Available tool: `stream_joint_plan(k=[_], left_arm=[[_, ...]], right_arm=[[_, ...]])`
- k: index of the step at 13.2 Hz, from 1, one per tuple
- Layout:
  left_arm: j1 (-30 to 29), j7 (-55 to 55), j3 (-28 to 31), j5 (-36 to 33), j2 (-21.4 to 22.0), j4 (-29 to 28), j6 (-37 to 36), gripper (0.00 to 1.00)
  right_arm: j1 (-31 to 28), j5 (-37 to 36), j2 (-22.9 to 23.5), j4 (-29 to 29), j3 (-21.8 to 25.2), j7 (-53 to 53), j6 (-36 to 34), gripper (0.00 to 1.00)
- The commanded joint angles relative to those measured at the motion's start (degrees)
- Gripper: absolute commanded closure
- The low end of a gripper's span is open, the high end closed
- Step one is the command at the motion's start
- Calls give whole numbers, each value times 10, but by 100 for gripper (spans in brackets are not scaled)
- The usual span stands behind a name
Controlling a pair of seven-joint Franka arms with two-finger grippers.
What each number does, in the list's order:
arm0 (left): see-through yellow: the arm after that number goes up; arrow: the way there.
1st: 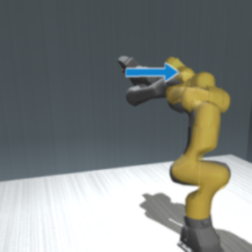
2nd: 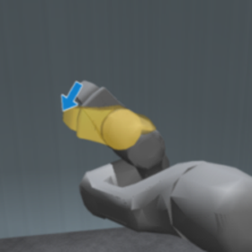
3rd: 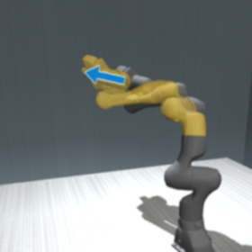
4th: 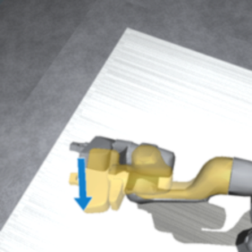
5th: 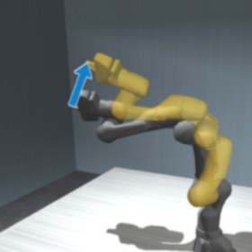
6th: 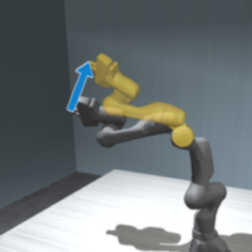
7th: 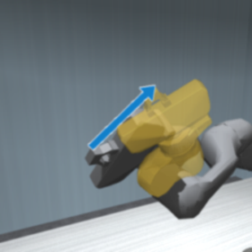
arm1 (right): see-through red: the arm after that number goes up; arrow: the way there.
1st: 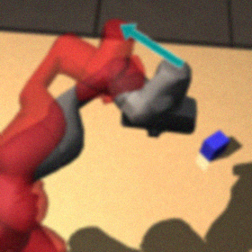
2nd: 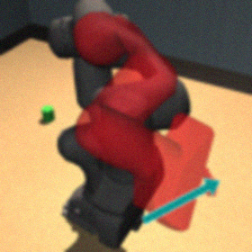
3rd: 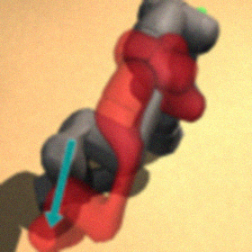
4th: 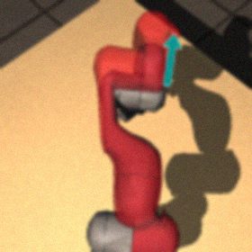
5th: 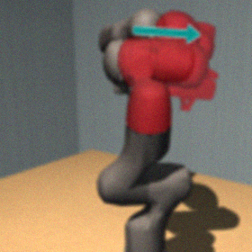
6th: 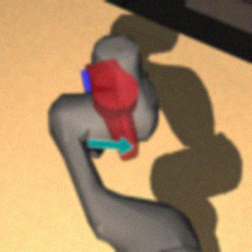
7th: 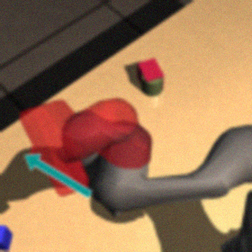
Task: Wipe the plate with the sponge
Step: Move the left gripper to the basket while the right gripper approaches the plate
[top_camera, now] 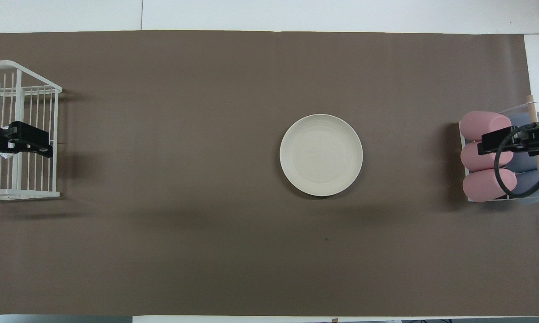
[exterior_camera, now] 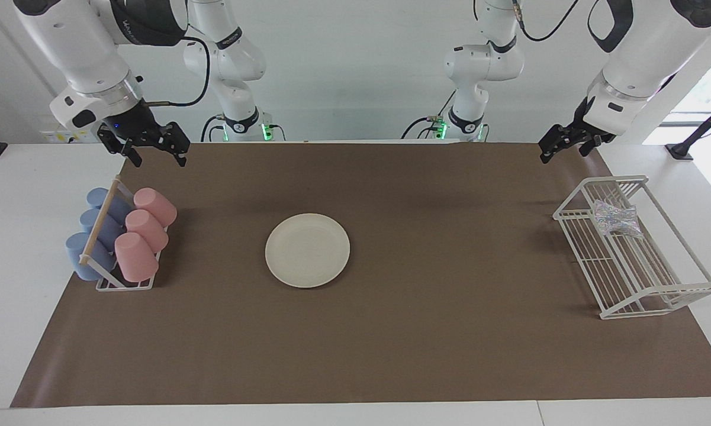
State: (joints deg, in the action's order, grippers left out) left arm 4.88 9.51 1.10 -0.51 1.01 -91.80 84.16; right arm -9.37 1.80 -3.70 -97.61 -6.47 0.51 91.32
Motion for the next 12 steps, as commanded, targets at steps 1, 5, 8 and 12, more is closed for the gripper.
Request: stream_joint_plan(k=[1, 5, 8, 12], left_arm=[[-1, -5, 1, -3, 0, 5, 3, 0], [-2, -2, 2, -2, 1, 2, 3, 0], [3, -1, 4, -5, 7, -13, 6, 0], [34, 44, 0, -124, 12, -68, 49, 0]], right_arm=[[-6, -8, -3, -1, -5, 3, -5, 0], [-5, -7, -3, -1, -5, -18, -4, 0], [-6, -7, -6, -7, -5, -138, -7, 0], [-6, 0, -9, -7, -5, -418, -33, 0]])
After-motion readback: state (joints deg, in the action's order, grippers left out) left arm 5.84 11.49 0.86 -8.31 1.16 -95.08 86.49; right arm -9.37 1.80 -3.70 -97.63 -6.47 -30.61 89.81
